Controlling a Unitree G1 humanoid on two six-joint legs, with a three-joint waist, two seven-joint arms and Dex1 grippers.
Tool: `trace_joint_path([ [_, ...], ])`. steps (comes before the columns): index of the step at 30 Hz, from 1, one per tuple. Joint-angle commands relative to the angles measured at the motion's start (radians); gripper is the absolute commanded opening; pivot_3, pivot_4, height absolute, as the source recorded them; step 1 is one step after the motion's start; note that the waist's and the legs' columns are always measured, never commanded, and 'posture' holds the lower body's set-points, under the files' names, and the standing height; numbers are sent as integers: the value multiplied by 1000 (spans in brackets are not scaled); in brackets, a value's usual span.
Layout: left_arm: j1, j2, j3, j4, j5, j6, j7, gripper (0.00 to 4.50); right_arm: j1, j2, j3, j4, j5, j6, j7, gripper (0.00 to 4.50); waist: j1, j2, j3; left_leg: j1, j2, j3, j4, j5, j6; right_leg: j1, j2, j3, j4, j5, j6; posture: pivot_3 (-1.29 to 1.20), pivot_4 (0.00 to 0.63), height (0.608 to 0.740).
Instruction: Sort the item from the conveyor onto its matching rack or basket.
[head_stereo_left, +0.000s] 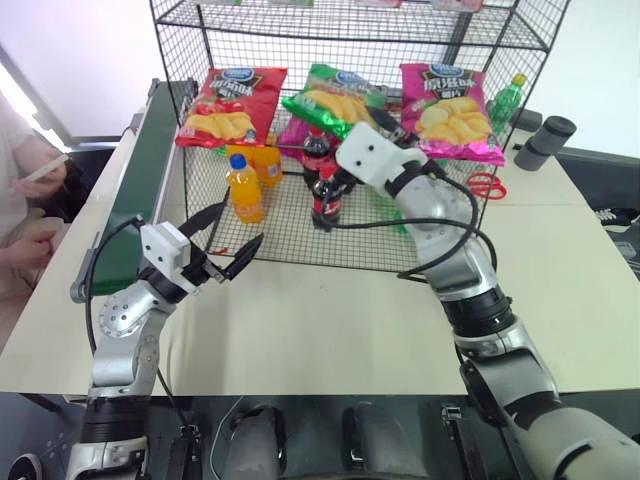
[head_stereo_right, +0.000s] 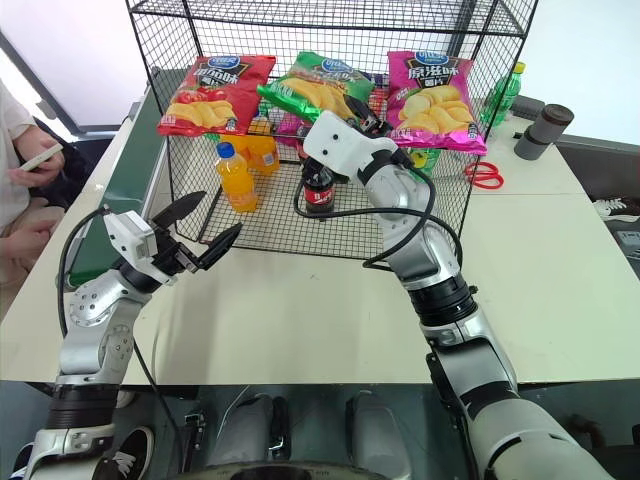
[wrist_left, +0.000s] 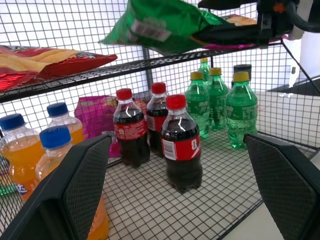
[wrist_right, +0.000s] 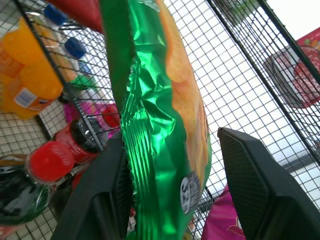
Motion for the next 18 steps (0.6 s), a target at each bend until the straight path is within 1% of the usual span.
trace_joint_path([
  [1,-3,-1,-9,-34,0,-16,-1,4500,-3,-37,-18,-43,21,-57,8,2610,0,0,0,0,0,0,0,0,0,0,0,0,0,0,0,0,150,740],
  [5,-7,-6,-17,-35,2,-16,0,4500,11,-92,19,-52,-2,-131,28,2610,0,0,0,0,0,0,0,0,0,0,0,0,0,0,0,0,150,740],
  [10,-13,-9,-30,-29,13,-24,1,4500,9,-102,11,-38,5,-154,20,2610,-1,0,0,0,0,0,0,0,0,0,0,0,0,0,0,0,150,740],
  [12,-15,-13,-32,-29,11,-23,4,4500,3,-112,14,-32,-4,-172,19,2116,0,0,0,0,0,0,0,0,0,0,0,0,0,0,0,0,150,740],
  [13,-16,-14,-33,-29,11,-23,5,4500,2,-115,15,-29,-7,-176,20,1747,0,0,0,0,0,0,0,0,0,0,0,0,0,0,0,0,150,740],
  [16,-18,-11,-35,-31,13,-22,6,4500,0,-124,17,-21,-15,-194,15,315,1,0,0,0,0,0,0,0,0,0,0,0,0,0,0,0,150,740],
  [17,-18,-9,-35,-32,14,-23,6,4500,0,-127,19,-19,-20,-202,15,35,1,0,0,0,0,0,0,0,0,0,0,0,0,0,0,0,150,740],
  [18,-19,-10,-33,-32,12,-21,8,4500,-1,-132,22,-17,-25,-212,17,35,1,0,0,0,0,0,0,0,0,0,0,0,0,0,0,0,150,740],
])
